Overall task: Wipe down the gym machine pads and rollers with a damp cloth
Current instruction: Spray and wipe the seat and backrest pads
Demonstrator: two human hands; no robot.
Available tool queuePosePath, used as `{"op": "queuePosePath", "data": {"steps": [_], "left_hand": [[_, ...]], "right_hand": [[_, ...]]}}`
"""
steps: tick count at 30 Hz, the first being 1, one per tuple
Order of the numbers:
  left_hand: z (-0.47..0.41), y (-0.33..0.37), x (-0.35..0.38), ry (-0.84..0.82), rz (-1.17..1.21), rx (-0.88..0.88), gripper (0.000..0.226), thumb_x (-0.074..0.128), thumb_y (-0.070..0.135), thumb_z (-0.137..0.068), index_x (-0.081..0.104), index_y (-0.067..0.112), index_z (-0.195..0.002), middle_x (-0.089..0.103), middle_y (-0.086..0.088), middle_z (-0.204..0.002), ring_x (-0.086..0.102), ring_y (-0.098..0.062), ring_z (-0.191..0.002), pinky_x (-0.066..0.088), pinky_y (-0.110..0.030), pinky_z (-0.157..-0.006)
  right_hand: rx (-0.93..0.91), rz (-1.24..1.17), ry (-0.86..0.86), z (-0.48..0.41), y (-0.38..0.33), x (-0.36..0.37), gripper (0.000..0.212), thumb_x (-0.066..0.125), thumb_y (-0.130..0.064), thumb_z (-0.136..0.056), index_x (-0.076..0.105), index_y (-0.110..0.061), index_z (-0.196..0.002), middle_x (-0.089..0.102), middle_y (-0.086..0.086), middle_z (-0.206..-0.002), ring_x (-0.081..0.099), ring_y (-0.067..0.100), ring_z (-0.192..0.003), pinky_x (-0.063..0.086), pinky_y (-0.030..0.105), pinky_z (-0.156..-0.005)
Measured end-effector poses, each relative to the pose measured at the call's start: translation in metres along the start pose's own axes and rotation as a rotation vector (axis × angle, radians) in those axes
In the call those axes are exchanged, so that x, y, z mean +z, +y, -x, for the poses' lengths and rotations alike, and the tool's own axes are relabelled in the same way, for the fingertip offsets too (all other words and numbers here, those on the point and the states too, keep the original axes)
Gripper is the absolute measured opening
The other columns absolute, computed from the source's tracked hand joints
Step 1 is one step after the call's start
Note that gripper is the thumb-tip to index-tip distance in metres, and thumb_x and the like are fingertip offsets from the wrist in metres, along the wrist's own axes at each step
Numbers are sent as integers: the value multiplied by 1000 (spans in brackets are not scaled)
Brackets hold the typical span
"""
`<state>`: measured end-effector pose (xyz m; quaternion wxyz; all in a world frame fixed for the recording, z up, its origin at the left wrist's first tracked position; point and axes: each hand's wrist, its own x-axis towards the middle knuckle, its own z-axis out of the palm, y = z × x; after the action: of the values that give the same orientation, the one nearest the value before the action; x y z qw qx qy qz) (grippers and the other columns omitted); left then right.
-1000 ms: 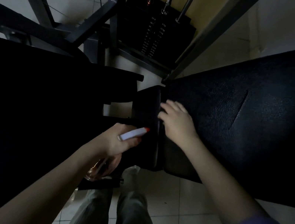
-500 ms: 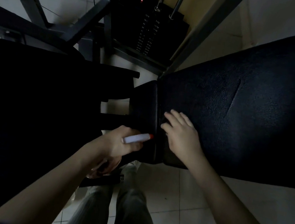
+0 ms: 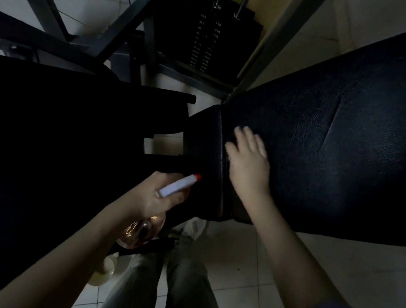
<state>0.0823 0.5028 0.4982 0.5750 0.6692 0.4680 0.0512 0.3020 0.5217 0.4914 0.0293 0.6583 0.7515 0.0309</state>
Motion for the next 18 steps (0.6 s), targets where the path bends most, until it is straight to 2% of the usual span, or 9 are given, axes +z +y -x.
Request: {"op": "queuePosePath", "data": {"steps": [4, 7, 11, 14, 16, 18], "left_hand": [[2, -5, 1, 59, -27, -26, 9, 57, 12, -95, 53, 20, -97, 52, 9, -75, 53, -3, -63, 41, -10, -62], [2, -7, 1, 40, -40, -1, 2, 56, 17, -95, 56, 18, -96, 55, 8, -76, 54, -2, -67, 40, -15, -61], [-3, -5, 3, 55, 0, 4, 12, 56, 15, -94, 60, 9, -104, 55, 7, -73, 55, 4, -62, 42, -13, -59], [-5, -5, 7, 66, 25, -8, 19, 56, 17, -94, 62, 5, -107, 60, 1, -79, 55, -3, -65, 42, -15, -60], [-4, -4, 9, 70, 36, -14, 21, 55, 21, -93, 61, 5, -105, 61, -2, -82, 57, -10, -70, 43, -20, -63], [-5, -3, 11, 60, 40, -21, 24, 53, 24, -92, 60, 6, -105, 61, -3, -84, 56, -11, -71, 44, -20, -64]], "right_hand": [[-121, -59, -98, 45, -15, 12, 32, 78, 1, -61, 72, -7, -91, 62, 19, -121, 56, 35, -117, 39, 49, -101], [-101, -55, -164, 82, -13, 0, 40, 76, 3, -61, 71, -7, -100, 60, 18, -126, 54, 34, -121, 36, 48, -104], [75, 35, -59, 92, 12, -33, 50, 68, 8, -66, 65, -5, -114, 50, 20, -136, 44, 35, -129, 26, 46, -108], [214, 65, 48, 89, 20, -44, 47, 64, 7, -75, 62, -6, -120, 45, 19, -141, 36, 34, -134, 20, 43, -113], [214, 83, 97, 86, 11, -30, 40, 58, 5, -81, 63, -7, -119, 47, 19, -140, 35, 33, -133, 19, 42, -113], [117, 103, 67, 84, -3, -5, 37, 50, 2, -83, 64, -8, -116, 49, 18, -137, 40, 33, -130, 25, 42, -111]]}}
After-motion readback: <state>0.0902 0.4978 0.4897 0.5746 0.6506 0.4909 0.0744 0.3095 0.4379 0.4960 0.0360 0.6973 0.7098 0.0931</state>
